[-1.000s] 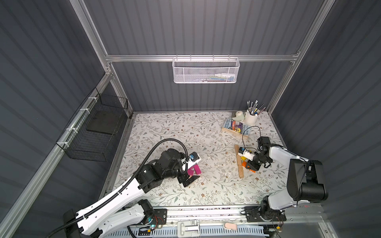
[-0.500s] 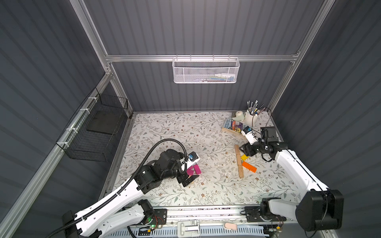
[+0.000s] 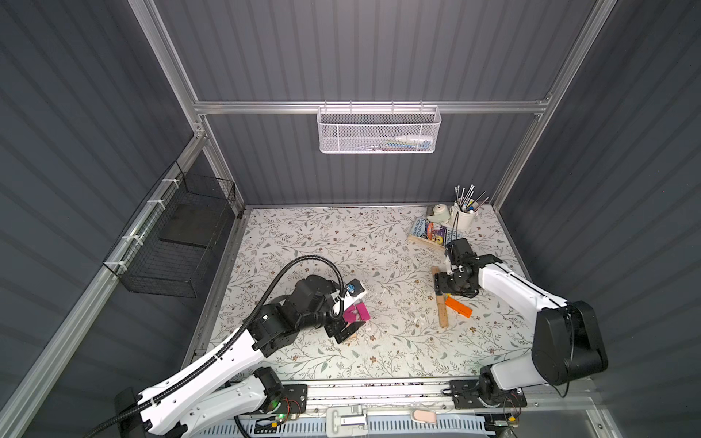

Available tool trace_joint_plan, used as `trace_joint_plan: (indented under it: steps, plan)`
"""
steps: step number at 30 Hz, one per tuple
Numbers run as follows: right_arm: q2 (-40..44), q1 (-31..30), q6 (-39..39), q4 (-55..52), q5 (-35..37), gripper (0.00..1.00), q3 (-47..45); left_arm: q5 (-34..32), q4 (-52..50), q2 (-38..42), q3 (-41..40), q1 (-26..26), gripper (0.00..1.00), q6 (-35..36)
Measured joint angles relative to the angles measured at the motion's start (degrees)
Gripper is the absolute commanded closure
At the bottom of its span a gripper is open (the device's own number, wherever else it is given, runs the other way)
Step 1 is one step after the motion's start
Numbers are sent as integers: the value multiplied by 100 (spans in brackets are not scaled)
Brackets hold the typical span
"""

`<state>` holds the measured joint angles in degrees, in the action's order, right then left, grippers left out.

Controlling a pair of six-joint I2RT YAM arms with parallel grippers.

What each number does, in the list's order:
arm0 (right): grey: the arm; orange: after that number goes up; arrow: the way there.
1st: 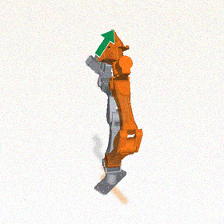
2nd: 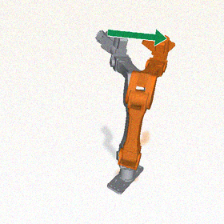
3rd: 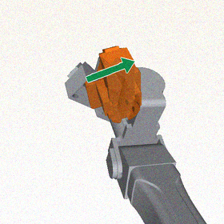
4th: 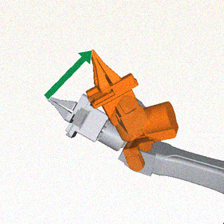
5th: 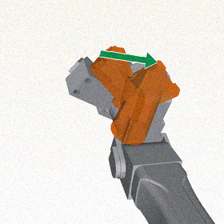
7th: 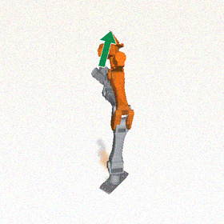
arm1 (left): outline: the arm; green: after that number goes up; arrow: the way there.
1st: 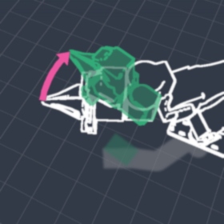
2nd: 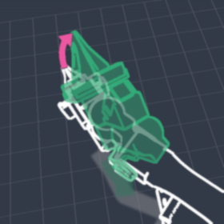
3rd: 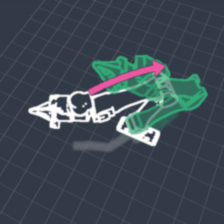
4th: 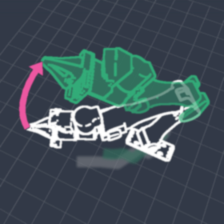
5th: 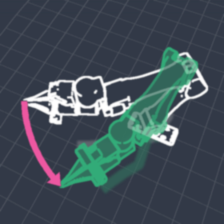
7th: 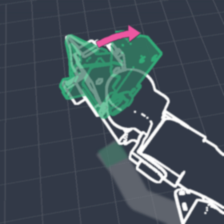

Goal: Assemble the letter k with building blocks
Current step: Pick up the building block from the center of the board.

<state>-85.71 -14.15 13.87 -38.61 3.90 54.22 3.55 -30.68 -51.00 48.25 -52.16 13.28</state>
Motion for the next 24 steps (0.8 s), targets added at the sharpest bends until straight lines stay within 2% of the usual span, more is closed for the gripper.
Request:
trace_joint_plan:
  steps: [12,24]
  plan:
    - [-555,-160,72,22,420,19,-2,-61,-15,-20,-17,0,0,2]
    - [-667,-234,72,20,647,19,-2,-61,-15,-28,-17,0,0,2]
